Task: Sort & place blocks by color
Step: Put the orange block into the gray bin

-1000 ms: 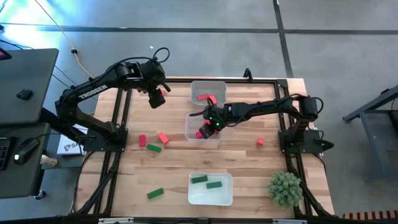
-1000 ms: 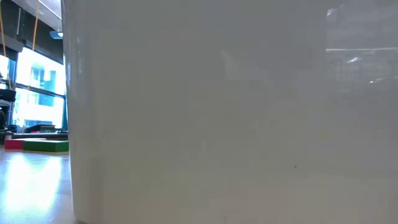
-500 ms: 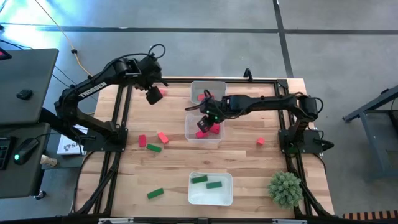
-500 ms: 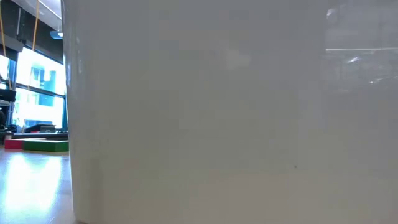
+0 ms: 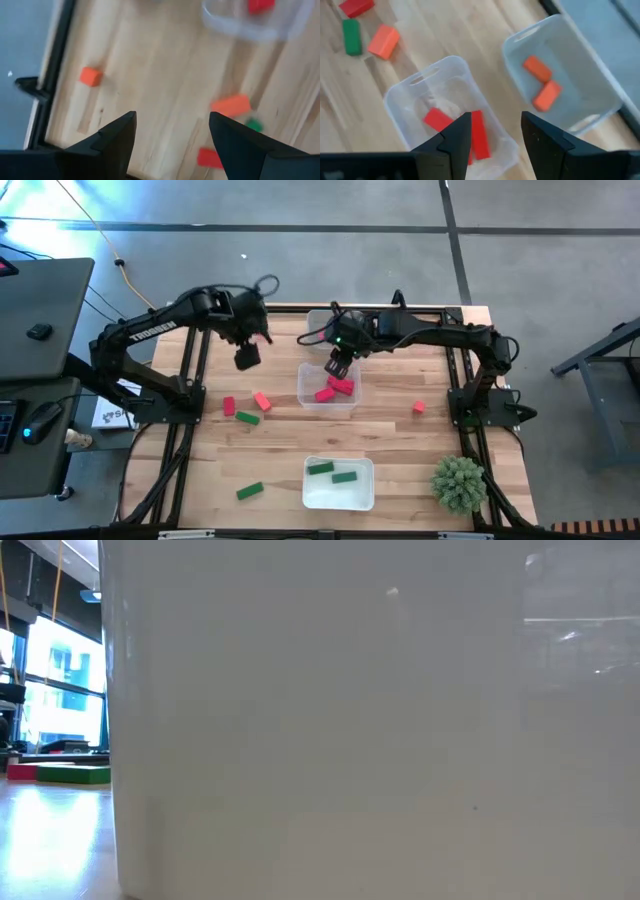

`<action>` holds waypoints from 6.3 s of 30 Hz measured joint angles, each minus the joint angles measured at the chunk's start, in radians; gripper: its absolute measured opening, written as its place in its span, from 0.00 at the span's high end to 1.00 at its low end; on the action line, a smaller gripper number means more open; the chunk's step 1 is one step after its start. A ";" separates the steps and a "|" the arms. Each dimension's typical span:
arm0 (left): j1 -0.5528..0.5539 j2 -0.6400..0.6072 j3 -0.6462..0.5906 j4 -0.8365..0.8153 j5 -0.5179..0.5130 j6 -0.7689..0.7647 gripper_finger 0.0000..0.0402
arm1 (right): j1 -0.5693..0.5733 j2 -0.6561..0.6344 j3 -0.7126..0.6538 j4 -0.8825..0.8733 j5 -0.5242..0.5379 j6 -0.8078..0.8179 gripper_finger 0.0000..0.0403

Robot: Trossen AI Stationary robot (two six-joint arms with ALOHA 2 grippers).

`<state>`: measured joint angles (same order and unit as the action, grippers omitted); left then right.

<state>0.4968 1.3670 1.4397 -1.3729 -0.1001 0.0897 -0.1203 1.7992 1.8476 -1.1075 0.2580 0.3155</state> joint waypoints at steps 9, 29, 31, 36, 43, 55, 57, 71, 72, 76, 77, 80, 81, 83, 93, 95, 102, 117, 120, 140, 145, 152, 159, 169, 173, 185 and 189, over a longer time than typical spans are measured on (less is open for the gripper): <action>-0.153 0.000 -0.206 0.086 0.011 0.236 0.40 | -0.049 0.000 0.116 -0.090 0.029 -0.093 0.60; -0.289 0.010 -0.509 0.392 0.062 0.501 0.40 | -0.162 0.000 0.120 -0.127 0.023 -0.137 0.60; -0.290 0.023 -0.518 0.412 0.071 0.520 0.40 | -0.169 0.000 0.120 -0.128 0.023 -0.136 0.60; -0.290 0.098 -0.524 0.446 0.072 0.582 0.40 | -0.181 0.000 0.120 -0.127 0.023 -0.133 0.60; -0.299 0.209 -0.524 0.460 0.090 0.613 0.40 | -0.188 0.000 0.120 -0.128 0.023 -0.133 0.60; -0.324 0.316 -0.524 0.530 0.089 0.615 0.44 | -0.188 0.000 0.120 -0.127 0.023 -0.133 0.60; -0.327 0.322 -0.524 0.548 0.089 0.591 0.46 | -0.188 0.000 0.120 -0.127 0.023 -0.128 0.60; -0.324 0.319 -0.523 0.545 0.089 0.483 0.74 | -0.196 0.000 0.120 -0.127 0.042 -0.050 0.60; -0.320 0.315 -0.523 0.549 0.089 0.476 0.74 | -0.199 0.000 0.120 -0.128 0.049 -0.041 0.60; -0.300 0.291 -0.523 0.574 0.089 0.443 0.74 | -0.208 0.000 0.120 -0.137 0.074 0.001 0.60; -0.294 0.280 -0.524 0.579 0.089 0.435 0.74 | -0.212 0.000 0.120 -0.140 0.076 0.008 0.60; -0.277 0.243 -0.524 0.623 0.090 0.418 0.74 | -0.222 0.000 0.120 -0.146 0.078 0.051 0.60; -0.271 0.228 -0.524 0.634 0.089 0.418 0.74 | -0.224 0.000 0.120 -0.146 0.078 0.067 0.60; -0.259 0.197 -0.524 0.674 0.089 0.418 0.74 | -0.227 0.000 0.120 -0.146 0.078 0.089 0.60; -0.163 0.025 -0.524 0.687 0.089 0.457 0.73 | -0.227 0.000 0.119 -0.150 0.120 0.133 0.60; -0.139 -0.007 -0.524 0.721 0.089 0.466 0.73 | -0.227 0.000 0.119 -0.150 0.124 0.133 0.60; -0.061 -0.073 -0.523 0.881 0.089 0.471 0.73 | -0.227 0.000 0.119 -0.149 0.178 0.113 0.60; 0.084 -0.080 -0.441 1.251 0.086 0.411 0.73 | -0.227 0.000 0.119 -0.149 0.338 -0.031 0.60; 0.114 -0.080 -0.435 1.302 0.098 0.394 0.73 | -0.228 0.000 0.120 -0.148 0.373 -0.062 0.60; 0.238 0.150 -0.276 1.436 0.305 0.261 0.73 | -0.354 0.000 0.120 -0.145 0.374 -0.073 0.60; 0.251 0.268 -0.169 1.358 0.305 0.269 0.73 | -0.380 0.000 0.120 -0.145 0.352 -0.074 0.60; 0.250 0.407 -0.079 1.216 0.355 0.256 0.73 | -0.398 0.000 0.120 -0.145 0.309 -0.083 0.60; 0.250 0.510 -0.040 1.114 0.385 0.213 0.73 | -0.398 0.000 0.120 -0.144 0.309 -0.100 0.60; 0.209 0.584 -0.039 1.075 0.427 0.179 0.73 | -0.397 0.000 0.120 -0.138 0.307 -0.097 0.60; 0.192 0.608 -0.039 1.077 0.422 0.182 0.73 | -0.397 0.000 0.120 -0.137 0.305 -0.095 0.60; 0.189 0.651 -0.039 1.077 0.406 0.172 0.72 | -0.396 0.000 0.120 -0.138 0.261 -0.084 0.60; 0.189 0.651 -0.039 1.076 0.401 0.173 0.69 | -0.396 0.000 0.120 -0.143 0.178 -0.060 0.60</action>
<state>0.6857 2.0182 1.4006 -0.2971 0.3013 0.2629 -0.5167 1.7994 1.9678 -1.2507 0.4358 0.2552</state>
